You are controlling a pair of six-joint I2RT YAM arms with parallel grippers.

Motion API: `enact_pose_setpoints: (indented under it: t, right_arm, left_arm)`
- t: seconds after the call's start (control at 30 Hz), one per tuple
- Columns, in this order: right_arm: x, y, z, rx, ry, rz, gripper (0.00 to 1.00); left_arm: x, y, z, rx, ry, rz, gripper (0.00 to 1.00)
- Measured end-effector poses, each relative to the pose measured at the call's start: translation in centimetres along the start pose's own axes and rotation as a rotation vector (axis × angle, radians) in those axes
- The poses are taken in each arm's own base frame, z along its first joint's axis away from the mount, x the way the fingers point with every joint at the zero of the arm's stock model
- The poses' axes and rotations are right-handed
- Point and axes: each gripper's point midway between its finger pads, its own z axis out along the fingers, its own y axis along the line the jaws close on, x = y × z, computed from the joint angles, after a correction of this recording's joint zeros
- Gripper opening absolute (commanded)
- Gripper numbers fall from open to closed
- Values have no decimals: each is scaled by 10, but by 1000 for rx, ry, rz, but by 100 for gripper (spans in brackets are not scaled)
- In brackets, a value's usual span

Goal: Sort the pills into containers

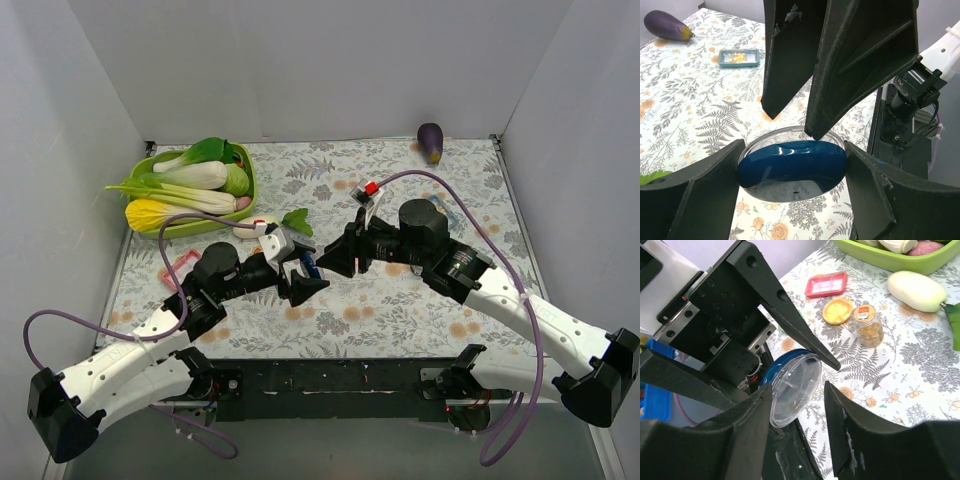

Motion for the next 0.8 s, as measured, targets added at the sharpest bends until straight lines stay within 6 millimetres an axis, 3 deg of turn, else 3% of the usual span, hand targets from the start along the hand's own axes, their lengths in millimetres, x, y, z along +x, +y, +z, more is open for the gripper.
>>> enact_pose_setpoints:
  t: [0.8]
  right_arm:
    - [8,-17,6,105,22,-173,53]
  left_arm:
    - [18,13,2,-66,122,-44,26]
